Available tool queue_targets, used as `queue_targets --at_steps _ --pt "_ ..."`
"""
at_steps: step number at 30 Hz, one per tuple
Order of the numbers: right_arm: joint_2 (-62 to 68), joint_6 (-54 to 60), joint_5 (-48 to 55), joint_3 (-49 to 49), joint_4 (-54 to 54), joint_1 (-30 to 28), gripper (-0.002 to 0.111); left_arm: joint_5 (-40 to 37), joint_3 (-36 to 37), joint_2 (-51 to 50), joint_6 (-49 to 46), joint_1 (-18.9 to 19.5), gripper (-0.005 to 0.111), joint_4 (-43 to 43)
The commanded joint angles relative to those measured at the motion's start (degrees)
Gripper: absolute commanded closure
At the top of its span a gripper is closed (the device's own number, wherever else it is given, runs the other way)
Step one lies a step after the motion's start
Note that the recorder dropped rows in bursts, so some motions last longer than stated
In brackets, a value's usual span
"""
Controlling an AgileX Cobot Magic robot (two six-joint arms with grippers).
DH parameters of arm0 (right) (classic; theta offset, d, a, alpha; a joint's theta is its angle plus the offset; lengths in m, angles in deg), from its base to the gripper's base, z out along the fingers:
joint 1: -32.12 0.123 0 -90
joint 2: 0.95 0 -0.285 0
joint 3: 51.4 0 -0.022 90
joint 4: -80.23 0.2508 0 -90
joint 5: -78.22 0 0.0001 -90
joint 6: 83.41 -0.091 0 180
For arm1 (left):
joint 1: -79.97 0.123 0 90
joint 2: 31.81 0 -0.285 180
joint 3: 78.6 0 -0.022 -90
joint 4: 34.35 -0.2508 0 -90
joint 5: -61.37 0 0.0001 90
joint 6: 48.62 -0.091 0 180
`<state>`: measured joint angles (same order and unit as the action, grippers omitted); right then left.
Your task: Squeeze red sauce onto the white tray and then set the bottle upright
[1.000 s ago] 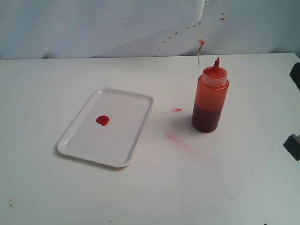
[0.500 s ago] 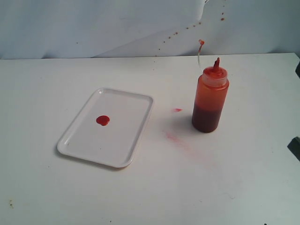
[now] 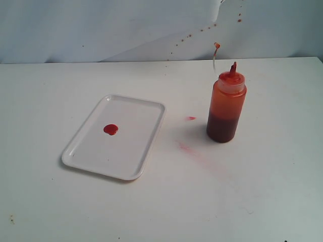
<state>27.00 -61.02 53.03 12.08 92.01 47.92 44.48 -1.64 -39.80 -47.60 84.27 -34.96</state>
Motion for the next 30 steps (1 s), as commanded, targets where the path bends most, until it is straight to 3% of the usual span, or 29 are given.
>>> queue_targets --at_steps 1,8,12,30 --pt "-0.3 -2.4 0.4 0.3 -0.6 -0.4 0.108 0.6 0.3 0.2 0.5 0.1 0.106 0.3" --pt "-1.1 -4.2 1.4 0.3 -2.8 -0.4 0.108 0.6 0.3 0.2 0.5 0.1 0.106 0.3" --pt "-3.2 -9.9 8.0 0.3 -17.1 -0.4 0.108 0.6 0.3 0.2 0.5 0.1 0.106 0.3" --pt "-4.0 -13.3 19.9 0.6 -15.2 -0.4 0.108 0.6 0.3 0.2 0.5 0.1 0.106 0.3"
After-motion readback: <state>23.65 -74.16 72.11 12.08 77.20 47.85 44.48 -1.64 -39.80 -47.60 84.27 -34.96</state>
